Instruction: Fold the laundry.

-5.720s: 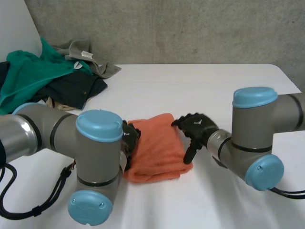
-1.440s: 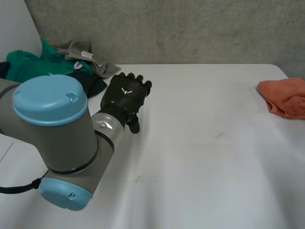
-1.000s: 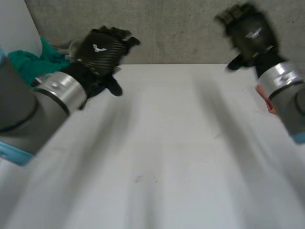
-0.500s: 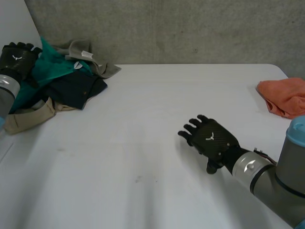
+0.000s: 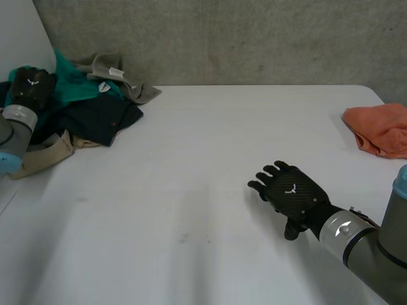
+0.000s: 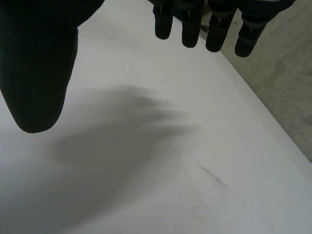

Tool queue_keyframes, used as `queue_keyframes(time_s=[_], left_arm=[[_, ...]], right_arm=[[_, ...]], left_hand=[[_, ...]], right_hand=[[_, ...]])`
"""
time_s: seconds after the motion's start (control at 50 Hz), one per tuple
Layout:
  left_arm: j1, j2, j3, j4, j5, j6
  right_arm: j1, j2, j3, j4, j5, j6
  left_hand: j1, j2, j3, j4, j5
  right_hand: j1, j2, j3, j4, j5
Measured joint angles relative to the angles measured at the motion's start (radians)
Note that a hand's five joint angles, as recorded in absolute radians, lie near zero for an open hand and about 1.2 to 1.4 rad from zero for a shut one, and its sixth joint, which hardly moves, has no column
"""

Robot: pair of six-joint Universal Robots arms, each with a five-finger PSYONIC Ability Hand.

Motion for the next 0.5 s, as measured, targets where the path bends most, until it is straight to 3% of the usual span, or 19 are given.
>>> queue_keyframes(time_s=[0.12,0.2,0.38,0.5], left_arm=[[-0.069,0.244,-0.243,0.0,-0.001,-0.051],[-0.168,0.436,-0.437,-0.002,0.008,-0.13],[-0.483,0.761,-0.854,0.006,0.107,-0.285],[-0.702,0.738,-0.953,0.009,0.13,-0.293]], right_arm=[[-0.023,-0.038,-0.006,-0.008,0.026,0.005],[-0.055,-0.076,-0.019,-0.021,0.059,0.031],[-0.147,-0.139,-0.047,-0.032,0.099,0.132],[-0.185,-0.144,-0.051,-0.034,0.095,0.152]], left_hand=[[0.0,0.006,0.004,0.0,0.0],[0.008,0.01,0.009,0.001,0.035],[0.018,0.011,0.012,0.005,0.037],[0.018,0.013,0.012,0.005,0.037]], right_hand=[[0.0,0.0,0.0,0.0,0.0],[0.0,0.0,0.0,0.0,0.0],[0.0,0.0,0.0,0.0,0.0],[0.0,0.0,0.0,0.0,0.0]])
